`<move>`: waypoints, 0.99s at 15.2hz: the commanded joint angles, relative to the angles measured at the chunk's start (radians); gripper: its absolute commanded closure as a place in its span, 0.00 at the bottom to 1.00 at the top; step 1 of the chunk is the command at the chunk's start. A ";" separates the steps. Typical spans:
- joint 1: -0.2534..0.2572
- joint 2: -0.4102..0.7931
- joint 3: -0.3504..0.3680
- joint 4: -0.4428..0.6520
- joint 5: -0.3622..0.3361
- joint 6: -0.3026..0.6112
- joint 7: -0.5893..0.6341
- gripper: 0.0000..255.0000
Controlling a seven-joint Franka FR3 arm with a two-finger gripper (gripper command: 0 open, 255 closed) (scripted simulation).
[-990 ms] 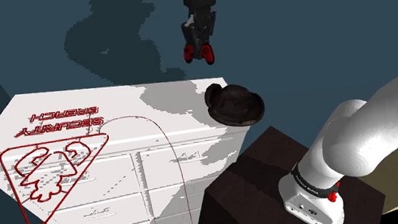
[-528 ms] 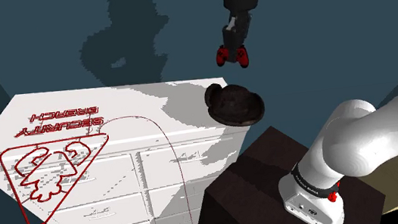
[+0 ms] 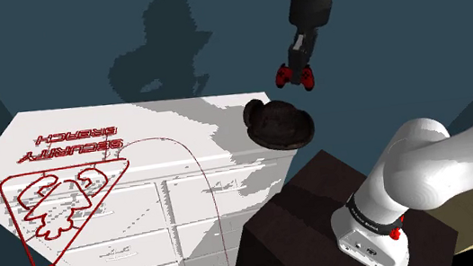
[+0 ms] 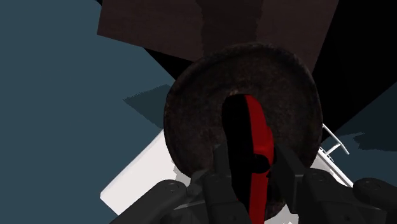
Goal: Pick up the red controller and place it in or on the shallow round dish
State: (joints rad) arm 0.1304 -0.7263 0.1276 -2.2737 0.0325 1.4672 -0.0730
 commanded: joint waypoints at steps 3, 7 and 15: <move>0.003 -0.018 0.003 -0.066 0.004 0.048 0.001 1.00; 0.005 -0.028 0.006 -0.126 0.007 0.098 0.003 1.00; 0.006 -0.034 0.008 -0.169 0.009 0.135 0.004 1.00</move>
State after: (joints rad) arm 0.1366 -0.7600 0.1354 -2.4420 0.0416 1.6019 -0.0695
